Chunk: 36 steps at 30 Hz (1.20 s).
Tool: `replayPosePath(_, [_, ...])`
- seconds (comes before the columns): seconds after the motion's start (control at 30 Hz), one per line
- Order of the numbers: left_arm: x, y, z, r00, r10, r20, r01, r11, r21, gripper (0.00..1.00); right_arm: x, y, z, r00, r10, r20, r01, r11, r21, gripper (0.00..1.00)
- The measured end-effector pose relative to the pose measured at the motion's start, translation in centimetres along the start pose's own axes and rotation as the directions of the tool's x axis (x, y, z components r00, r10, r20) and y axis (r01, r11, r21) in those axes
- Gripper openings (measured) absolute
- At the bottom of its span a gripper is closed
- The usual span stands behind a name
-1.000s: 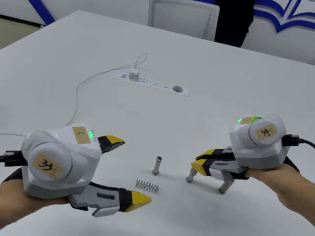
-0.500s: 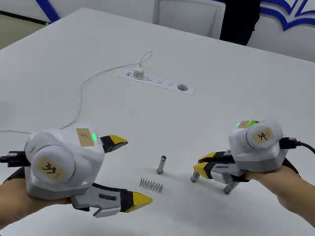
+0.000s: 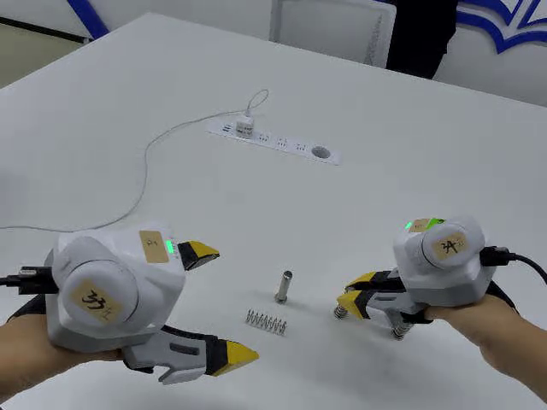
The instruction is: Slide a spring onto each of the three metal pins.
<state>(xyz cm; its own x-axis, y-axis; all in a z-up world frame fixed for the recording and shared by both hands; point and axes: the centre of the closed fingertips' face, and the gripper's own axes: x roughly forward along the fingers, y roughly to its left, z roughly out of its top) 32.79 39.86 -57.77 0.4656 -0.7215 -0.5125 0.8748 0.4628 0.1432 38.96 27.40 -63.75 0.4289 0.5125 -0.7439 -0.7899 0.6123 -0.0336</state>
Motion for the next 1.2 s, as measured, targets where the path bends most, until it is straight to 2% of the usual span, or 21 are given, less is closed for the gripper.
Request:
replayPosePath(0.33, [-0.2,0.0,0.0,1.0000,0.005,0.004,-0.005,1.000,-0.016,0.70,-0.1,0.0,0.4,0.9999,0.002,0.015,-0.002,1.000,0.003,0.13])
replayPosePath(0.4, [-0.1,0.0,0.2,1.0000,0.004,0.008,-0.003,1.000,-0.014,0.70,-0.3,-0.1,0.4,0.9999,0.001,0.015,-0.001,1.000,-0.002,0.16])
replayPosePath(0.57, [0.0,0.0,0.8,0.9998,0.003,0.020,-0.003,1.000,-0.010,0.71,-1.0,-0.1,0.5,0.9999,-0.012,0.012,0.012,1.000,-0.024,0.16])
replayPosePath(0.67, [0.0,-0.3,1.0,0.9997,-0.014,0.019,0.014,1.000,-0.011,0.75,-1.7,-0.3,1.1,0.9993,-0.027,0.027,0.028,0.999,-0.032,0.17])
replayPosePath(0.8, [-0.2,-0.2,1.2,0.9995,-0.008,0.030,0.008,1.000,0.000,0.77,-2.7,-0.3,2.2,0.9979,-0.038,0.052,0.041,0.998,-0.048,0.17])
replayPosePath(0.97, [-0.4,0.1,1.5,0.9992,0.001,0.040,-0.001,1.000,0.001,0.77,-3.2,0.8,3.9,0.9964,-0.024,0.081,0.030,0.997,-0.071,0.17])
replayPosePath(1.2, [-1.0,0.3,1.4,0.9992,0.002,0.040,-0.002,1.000,0.013,0.77,-2.8,2.5,4.4,0.9977,0.009,0.067,0.001,0.990,-0.138,0.17])
